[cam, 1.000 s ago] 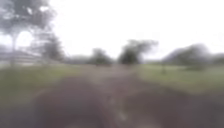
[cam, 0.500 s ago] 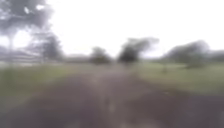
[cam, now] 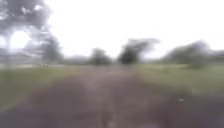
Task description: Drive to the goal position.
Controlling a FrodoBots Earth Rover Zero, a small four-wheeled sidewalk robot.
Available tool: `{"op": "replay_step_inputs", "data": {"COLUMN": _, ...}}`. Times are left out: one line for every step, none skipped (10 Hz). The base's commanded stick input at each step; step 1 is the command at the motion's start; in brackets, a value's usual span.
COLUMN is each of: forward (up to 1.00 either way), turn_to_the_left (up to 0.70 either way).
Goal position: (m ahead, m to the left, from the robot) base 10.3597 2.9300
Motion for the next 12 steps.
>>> {"op": "replay_step_inputs", "data": {"forward": 0.70, "turn_to_the_left": 0.00}}
{"op": "replay_step_inputs", "data": {"forward": 0.70, "turn_to_the_left": 0.00}}
{"op": "replay_step_inputs", "data": {"forward": 0.70, "turn_to_the_left": 0.00}}
{"op": "replay_step_inputs", "data": {"forward": 0.70, "turn_to_the_left": 0.00}}
{"op": "replay_step_inputs", "data": {"forward": 0.70, "turn_to_the_left": 0.00}}
{"op": "replay_step_inputs", "data": {"forward": 0.70, "turn_to_the_left": 0.00}}
{"op": "replay_step_inputs", "data": {"forward": 0.70, "turn_to_the_left": 0.00}}
{"op": "replay_step_inputs", "data": {"forward": 0.70, "turn_to_the_left": 0.00}}
{"op": "replay_step_inputs", "data": {"forward": 0.70, "turn_to_the_left": 0.00}}
{"op": "replay_step_inputs", "data": {"forward": 0.70, "turn_to_the_left": 0.00}}
{"op": "replay_step_inputs", "data": {"forward": 0.70, "turn_to_the_left": 0.00}}
{"op": "replay_step_inputs", "data": {"forward": 0.70, "turn_to_the_left": 0.00}}
